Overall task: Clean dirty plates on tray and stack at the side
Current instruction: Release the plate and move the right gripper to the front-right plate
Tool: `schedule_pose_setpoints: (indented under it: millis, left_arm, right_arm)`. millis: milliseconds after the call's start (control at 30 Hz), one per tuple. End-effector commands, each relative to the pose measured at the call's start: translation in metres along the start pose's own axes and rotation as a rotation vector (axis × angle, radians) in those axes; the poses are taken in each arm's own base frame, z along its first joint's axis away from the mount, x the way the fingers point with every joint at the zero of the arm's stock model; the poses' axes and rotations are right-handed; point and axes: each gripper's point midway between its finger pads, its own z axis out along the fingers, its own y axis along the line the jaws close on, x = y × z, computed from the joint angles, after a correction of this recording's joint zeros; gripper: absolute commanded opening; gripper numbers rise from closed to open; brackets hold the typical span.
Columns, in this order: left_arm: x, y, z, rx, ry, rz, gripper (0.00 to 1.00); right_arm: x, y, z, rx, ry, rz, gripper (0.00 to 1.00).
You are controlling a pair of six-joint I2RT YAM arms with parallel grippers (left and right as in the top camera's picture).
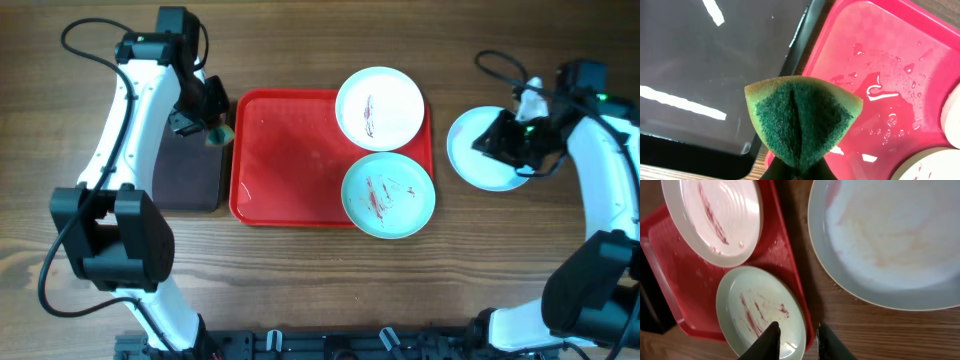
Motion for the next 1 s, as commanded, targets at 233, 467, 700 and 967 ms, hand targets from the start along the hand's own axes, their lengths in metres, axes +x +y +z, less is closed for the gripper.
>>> schedule_pose_setpoints:
  millis: [233, 467, 700, 967]
  left_arm:
    - [0.002, -0.009, -0.006, 0.020, -0.016, 0.027, 0.04]
    - [0.002, -0.009, -0.006, 0.020, -0.017, 0.027, 0.04]
    - [0.000, -0.010, -0.006, 0.023, -0.024, 0.028, 0.04]
    - [-0.001, -0.010, -0.006, 0.026, -0.030, 0.028, 0.04]
  right_arm:
    - [0.067, -0.009, 0.061, 0.091, 0.177, -0.026, 0.17]
    - [0.087, -0.009, 0.073, 0.104, 0.226, -0.050, 0.20]
    - [0.099, -0.019, 0.081, 0.150, 0.243, -0.049, 0.21]
    - [0.105, -0.008, 0.089, 0.141, 0.254, -0.094, 0.21]
